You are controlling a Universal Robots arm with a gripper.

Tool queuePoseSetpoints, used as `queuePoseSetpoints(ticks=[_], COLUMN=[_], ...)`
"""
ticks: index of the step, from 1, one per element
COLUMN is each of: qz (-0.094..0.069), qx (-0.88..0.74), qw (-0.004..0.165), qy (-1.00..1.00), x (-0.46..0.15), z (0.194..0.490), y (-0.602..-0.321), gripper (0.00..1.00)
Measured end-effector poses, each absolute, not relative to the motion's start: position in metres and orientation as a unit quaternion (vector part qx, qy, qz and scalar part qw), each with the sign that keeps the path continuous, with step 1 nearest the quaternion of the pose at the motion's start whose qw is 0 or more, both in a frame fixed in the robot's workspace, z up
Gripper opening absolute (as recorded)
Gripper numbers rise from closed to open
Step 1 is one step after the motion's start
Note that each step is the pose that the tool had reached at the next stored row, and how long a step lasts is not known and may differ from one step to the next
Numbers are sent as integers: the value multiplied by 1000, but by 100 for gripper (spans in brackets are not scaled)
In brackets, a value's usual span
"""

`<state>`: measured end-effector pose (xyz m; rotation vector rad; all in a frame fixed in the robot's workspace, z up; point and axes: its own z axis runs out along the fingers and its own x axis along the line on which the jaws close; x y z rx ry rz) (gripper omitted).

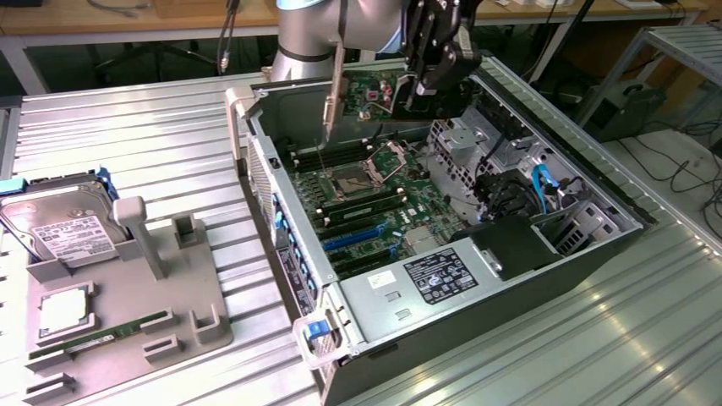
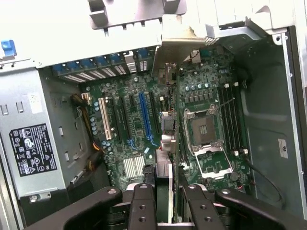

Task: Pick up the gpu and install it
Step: 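Insert the gpu into the slot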

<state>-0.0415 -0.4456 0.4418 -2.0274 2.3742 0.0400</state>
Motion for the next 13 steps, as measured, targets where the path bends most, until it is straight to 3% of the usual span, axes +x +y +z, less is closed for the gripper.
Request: queuePoseSetpoints(ticks=[13], qz=[14], qx=[-704], qw=[9], qy=[710], x=[-42], z=[442], y=[-446], gripper=[27])
